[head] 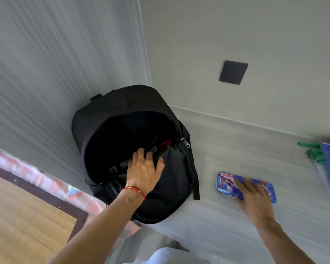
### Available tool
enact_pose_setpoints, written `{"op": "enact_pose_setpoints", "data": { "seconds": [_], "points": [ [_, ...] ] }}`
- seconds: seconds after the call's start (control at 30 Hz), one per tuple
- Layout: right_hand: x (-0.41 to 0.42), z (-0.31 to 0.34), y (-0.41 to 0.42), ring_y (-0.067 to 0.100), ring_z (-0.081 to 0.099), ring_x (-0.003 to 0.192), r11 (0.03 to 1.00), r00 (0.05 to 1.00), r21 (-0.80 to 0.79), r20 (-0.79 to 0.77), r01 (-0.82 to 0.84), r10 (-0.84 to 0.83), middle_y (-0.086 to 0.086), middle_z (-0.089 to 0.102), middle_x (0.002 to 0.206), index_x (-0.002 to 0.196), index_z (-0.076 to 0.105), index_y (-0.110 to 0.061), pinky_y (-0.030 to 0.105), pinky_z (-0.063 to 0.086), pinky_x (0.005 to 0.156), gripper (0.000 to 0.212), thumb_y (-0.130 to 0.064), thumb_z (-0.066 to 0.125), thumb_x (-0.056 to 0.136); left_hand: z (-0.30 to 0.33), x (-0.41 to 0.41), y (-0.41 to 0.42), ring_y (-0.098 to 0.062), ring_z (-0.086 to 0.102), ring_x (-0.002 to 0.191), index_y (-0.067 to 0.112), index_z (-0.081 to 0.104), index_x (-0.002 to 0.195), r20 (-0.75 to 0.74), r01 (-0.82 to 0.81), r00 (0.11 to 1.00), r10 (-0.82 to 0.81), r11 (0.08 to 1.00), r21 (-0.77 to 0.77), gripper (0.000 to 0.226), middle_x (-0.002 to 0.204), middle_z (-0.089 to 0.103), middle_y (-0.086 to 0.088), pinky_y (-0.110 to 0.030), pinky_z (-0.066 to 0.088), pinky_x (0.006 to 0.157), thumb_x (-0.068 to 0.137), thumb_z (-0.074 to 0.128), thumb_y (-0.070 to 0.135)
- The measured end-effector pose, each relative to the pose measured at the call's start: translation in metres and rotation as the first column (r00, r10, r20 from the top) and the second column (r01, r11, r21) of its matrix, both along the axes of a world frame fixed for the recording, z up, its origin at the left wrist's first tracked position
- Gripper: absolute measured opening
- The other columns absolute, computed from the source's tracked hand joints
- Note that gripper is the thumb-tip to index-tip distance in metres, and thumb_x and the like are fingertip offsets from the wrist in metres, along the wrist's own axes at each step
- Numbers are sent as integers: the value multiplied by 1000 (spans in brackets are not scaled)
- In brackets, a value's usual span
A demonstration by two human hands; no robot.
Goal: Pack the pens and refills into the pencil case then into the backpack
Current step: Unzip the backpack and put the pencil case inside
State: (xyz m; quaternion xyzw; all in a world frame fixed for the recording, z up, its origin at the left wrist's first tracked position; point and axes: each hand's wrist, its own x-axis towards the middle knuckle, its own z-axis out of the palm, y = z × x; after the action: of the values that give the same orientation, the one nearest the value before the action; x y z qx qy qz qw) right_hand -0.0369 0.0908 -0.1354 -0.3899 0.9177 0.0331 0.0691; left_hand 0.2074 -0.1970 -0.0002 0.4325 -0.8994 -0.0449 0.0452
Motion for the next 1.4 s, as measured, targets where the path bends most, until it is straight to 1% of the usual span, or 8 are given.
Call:
{"op": "enact_pose_setpoints", "data": {
  "seconds": [0.3,0.53,0.7,0.93,1.0,1.07,1.13,1.4],
  "points": [
    [2,5,-25,41,63,113,998,999,42,13,-52,51,21,64,123,127,67,-11,59,55,86,80,-30,97,55,-5,3,0,-34,48,122,7,61,123,-18,10,1000,-10,1000,-5,67,136,48,-18,-47,47,101,92,25,55],
    [-5,1,-48,47,64,91,987,998,153,-32,-47,53,31,64,100,117,67,3,57,56,70,65,0,85,54,-7,4,-1,-34,44,126,9,58,126,-20,11,1000,-11,1000,16,60,140,44,-18,-48,44,104,94,33,52],
    [-19,5,-55,43,63,80,985,995,150,-25,-87,92,26,66,90,114,69,2,52,54,66,71,-13,87,47,-10,2,-3,-35,43,127,8,59,125,-23,19,1000,-19,1000,12,57,139,44,-19,-49,45,103,94,36,50],
    [-23,14,-62,34,62,60,969,951,-48,-208,-242,227,12,67,69,102,66,-5,39,51,52,28,-30,64,90,-9,2,-4,-34,45,125,9,62,120,-35,-1,999,1,1000,0,51,136,47,-18,-48,48,99,94,42,48],
    [-28,15,-62,32,62,59,968,954,-49,-185,-248,235,9,65,65,100,64,-9,35,45,50,42,-47,50,94,-9,1,-4,-33,45,125,9,61,120,-32,-9,999,10,1000,3,51,136,47,-18,-47,48,100,94,41,48],
    [-35,16,-63,33,64,60,959,953,-52,-139,-278,269,9,66,65,100,63,-10,35,45,50,48,-56,62,88,-10,0,-5,-34,45,125,9,61,120,-31,-12,999,12,1000,-1,51,136,47,-18,-48,48,100,94,41,48],
    [-38,23,-65,33,66,66,961,963,-70,-66,-266,262,11,69,72,107,62,-9,37,51,54,46,-47,73,85,-11,0,-5,-34,46,124,9,62,120,-40,-10,999,10,1000,-6,50,135,47,-18,-48,49,99,94,42,47],
    [-21,37,-72,30,69,78,993,987,-116,164,14,5,6,73,86,124,53,-20,36,53,66,31,-40,49,102,-11,2,-3,-33,40,132,9,58,127,-57,-2,998,3,1000,21,55,142,44,-16,-47,46,103,95,38,49]
  ]
}}
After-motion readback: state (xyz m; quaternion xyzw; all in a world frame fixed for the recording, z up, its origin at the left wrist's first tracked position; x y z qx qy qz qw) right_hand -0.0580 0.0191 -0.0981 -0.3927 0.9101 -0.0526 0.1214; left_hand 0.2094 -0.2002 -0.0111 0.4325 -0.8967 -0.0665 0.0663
